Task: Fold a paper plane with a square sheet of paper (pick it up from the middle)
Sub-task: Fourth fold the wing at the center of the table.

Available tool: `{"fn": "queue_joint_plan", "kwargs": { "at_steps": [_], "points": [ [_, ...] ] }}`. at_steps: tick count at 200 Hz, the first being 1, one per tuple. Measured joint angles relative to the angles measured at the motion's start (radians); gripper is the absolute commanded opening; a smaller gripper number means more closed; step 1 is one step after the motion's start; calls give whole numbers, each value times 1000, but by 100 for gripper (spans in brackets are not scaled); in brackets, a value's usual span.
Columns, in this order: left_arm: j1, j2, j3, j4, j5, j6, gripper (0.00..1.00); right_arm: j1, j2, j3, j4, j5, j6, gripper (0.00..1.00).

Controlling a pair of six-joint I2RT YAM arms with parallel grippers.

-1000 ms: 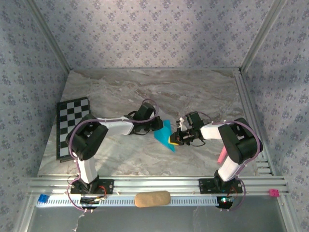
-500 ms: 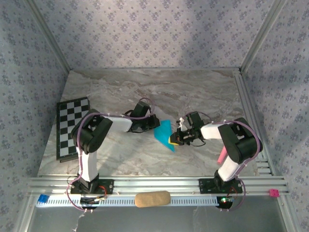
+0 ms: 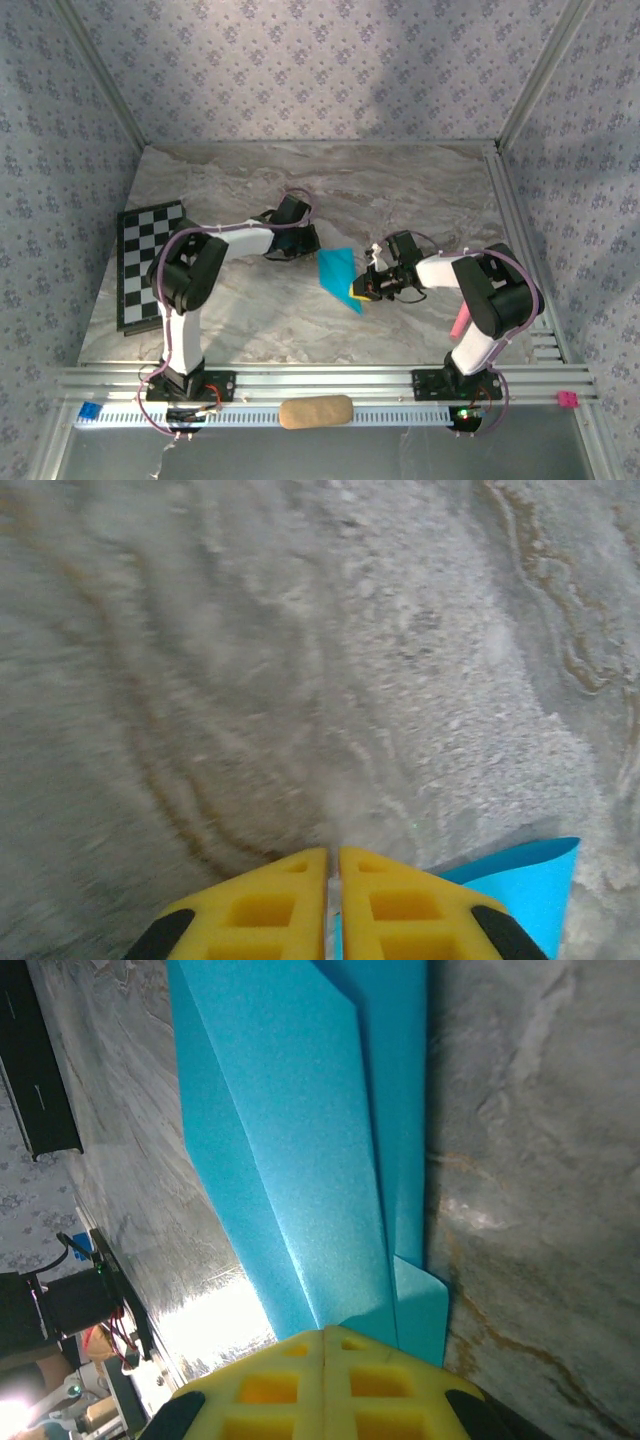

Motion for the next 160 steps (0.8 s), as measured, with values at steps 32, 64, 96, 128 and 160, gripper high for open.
{"fn": "queue_joint_plan", "kwargs": {
  "at_steps": [32, 64, 96, 128, 160],
  "points": [
    [-27, -92, -2, -38, -32, 30, 16, -7, 0, 12, -40, -3, -23, 0],
    [-124, -126, -2, 0, -15, 46, 17, -13, 0, 19, -68, -5, -36, 0],
    [-216, -44, 15, 9, 1, 56, 14, -15, -1, 19, -72, -7, -40, 0],
    [-224, 25, 8, 20, 7, 39, 11, -21, -23, 19, -114, 5, -45, 0],
    [-218, 22, -13, 58, 1, 22, 11, -22, -88, 19, -179, 21, -41, 0]
  ]
}}
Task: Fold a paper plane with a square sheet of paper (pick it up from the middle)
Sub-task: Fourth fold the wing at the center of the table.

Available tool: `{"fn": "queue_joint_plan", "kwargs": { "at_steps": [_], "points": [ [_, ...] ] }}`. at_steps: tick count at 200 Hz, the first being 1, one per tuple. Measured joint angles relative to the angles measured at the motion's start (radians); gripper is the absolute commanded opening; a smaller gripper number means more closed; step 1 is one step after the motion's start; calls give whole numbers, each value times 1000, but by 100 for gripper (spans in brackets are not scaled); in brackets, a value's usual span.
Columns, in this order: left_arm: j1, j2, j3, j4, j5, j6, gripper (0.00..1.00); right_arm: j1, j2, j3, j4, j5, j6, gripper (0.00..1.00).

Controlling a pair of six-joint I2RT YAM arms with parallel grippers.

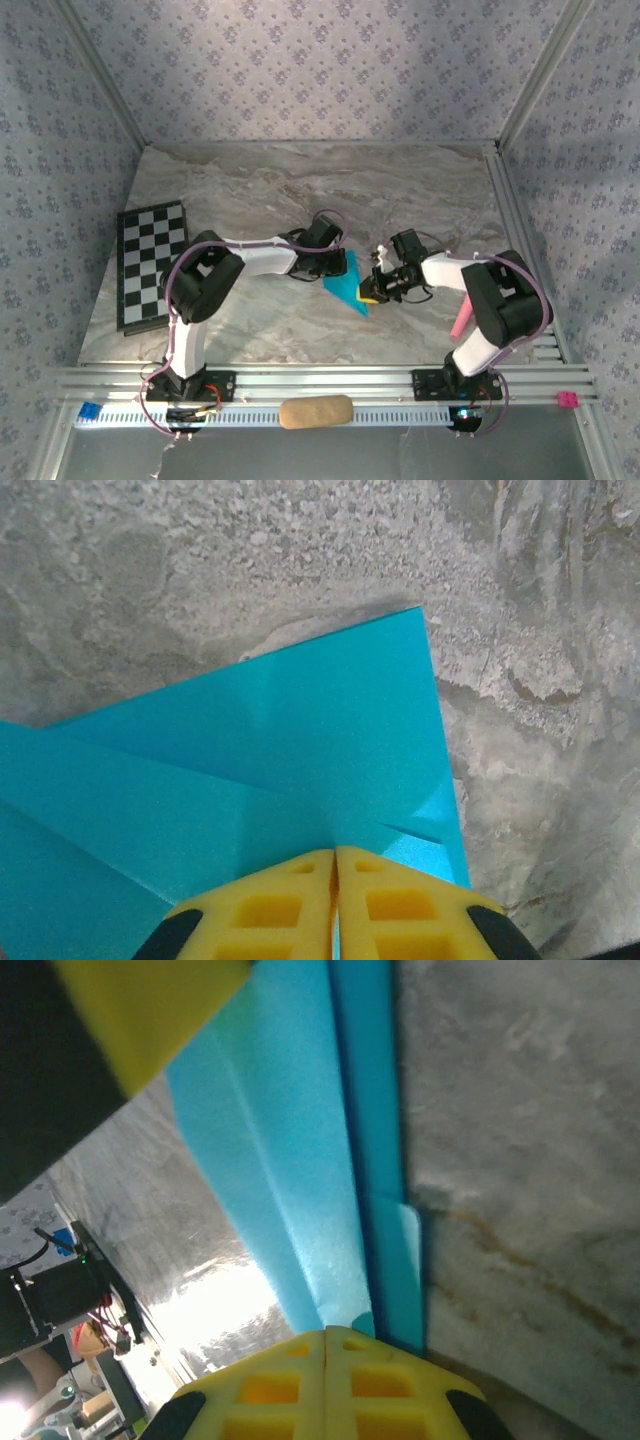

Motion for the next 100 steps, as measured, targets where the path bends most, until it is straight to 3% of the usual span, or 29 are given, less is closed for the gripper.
{"fn": "queue_joint_plan", "kwargs": {
  "at_steps": [36, 100],
  "points": [
    [2, -3, -15, 29, 0, -11, 10, 45, -27, 33, 3, 6, 31, 0],
    [2, -10, -40, 72, -1, -11, 10, 61, 107, 100, 117, 64, 143, 0]
  ]
}}
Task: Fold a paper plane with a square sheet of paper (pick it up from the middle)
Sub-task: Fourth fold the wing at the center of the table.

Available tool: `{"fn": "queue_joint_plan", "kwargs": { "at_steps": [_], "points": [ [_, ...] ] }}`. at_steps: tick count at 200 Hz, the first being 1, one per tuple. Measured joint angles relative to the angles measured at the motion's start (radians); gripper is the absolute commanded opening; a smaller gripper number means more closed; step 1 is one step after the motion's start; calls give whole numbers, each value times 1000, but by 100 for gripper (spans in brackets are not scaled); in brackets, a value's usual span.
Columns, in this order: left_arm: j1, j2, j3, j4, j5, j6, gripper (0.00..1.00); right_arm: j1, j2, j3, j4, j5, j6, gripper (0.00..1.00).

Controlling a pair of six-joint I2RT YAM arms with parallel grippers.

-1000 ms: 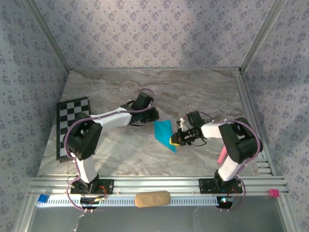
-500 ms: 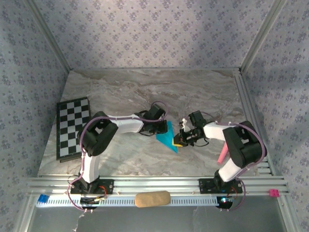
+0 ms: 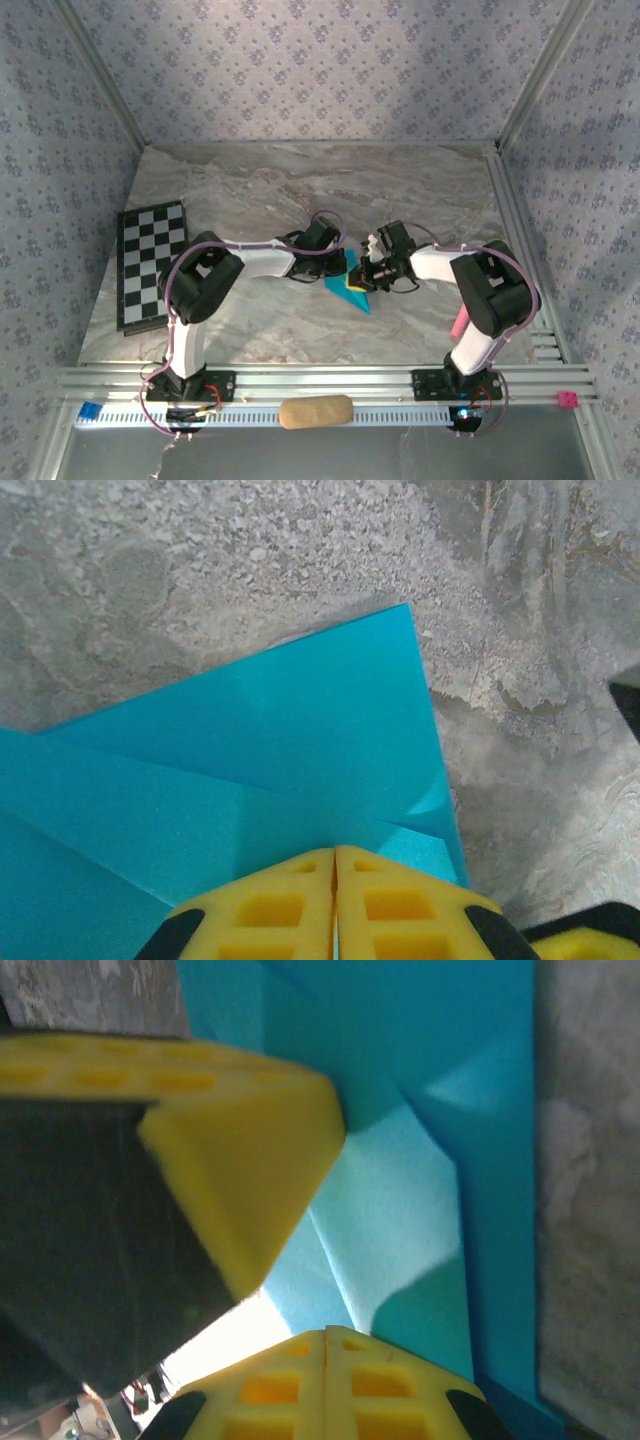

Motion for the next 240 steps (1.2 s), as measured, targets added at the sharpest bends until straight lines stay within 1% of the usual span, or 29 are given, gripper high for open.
{"fn": "queue_joint_plan", "kwargs": {
  "at_steps": [31, 64, 93, 135, 192, 240],
  "points": [
    [0, -3, -10, 16, 0, -3, 10, 2, 14, -1, 5, 16, -4, 0],
    [0, -6, -19, 25, 5, -9, 9, -6, 1, -54, 53, 1, -38, 2],
    [1, -8, -29, 38, 11, -11, 9, -16, -54, -117, 61, -5, -62, 2],
    [8, -13, -45, 59, 30, -18, 9, -32, -121, -174, 14, -5, -94, 3],
    [11, -13, -47, 63, 38, -18, 9, -51, -229, -278, 1, -5, -93, 4],
    [12, -13, -48, 64, 38, -19, 9, -53, -301, -324, -34, 13, -80, 3]
  ]
}}
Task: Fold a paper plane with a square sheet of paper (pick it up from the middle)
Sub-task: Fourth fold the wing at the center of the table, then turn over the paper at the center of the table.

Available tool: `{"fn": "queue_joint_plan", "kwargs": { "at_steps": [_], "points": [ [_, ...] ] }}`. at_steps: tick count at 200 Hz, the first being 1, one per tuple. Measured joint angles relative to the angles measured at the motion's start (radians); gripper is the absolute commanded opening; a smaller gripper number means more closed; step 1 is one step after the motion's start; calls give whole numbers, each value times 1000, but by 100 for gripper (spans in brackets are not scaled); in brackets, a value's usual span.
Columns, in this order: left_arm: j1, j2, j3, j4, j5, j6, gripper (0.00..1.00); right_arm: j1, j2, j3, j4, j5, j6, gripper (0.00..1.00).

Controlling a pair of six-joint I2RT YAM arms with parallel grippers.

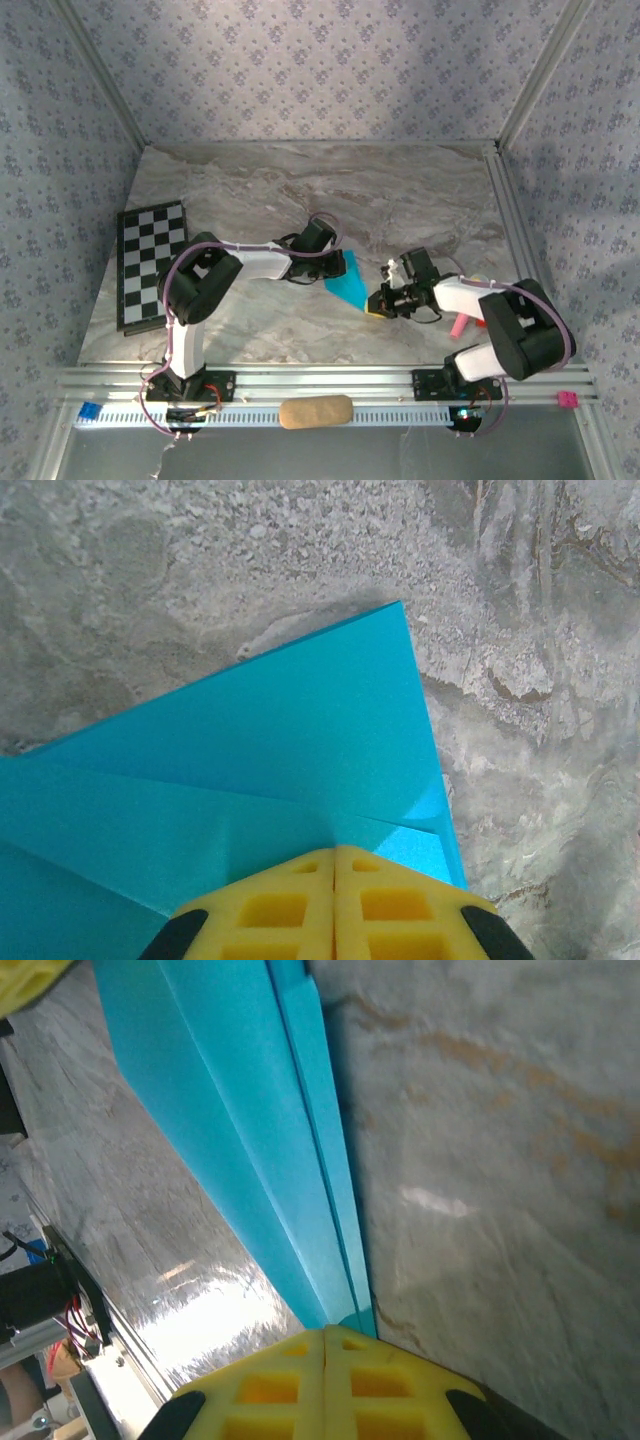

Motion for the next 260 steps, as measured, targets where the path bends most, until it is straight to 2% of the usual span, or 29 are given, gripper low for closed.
{"fn": "queue_joint_plan", "kwargs": {
  "at_steps": [54, 77, 92, 112, 124, 260],
  "points": [
    [1, 0, -1, 2, 4, -4, 9, -1, -73, -20, -94, 16, 2, 4],
    [8, -2, -6, 8, 5, -8, 9, -10, -109, -10, -174, 18, 16, 12],
    [18, -8, -19, 19, 3, -23, 9, -18, -129, 10, -213, 20, 27, 21],
    [31, -15, -42, 50, 9, -46, 9, -33, -136, 31, -222, 20, 51, 24],
    [35, -17, -52, 67, 15, -60, 10, -39, -135, 32, -220, 19, 74, 28],
    [39, -19, -69, 96, 22, -89, 10, -57, -36, 37, -124, -15, 218, 29]
  ]
}}
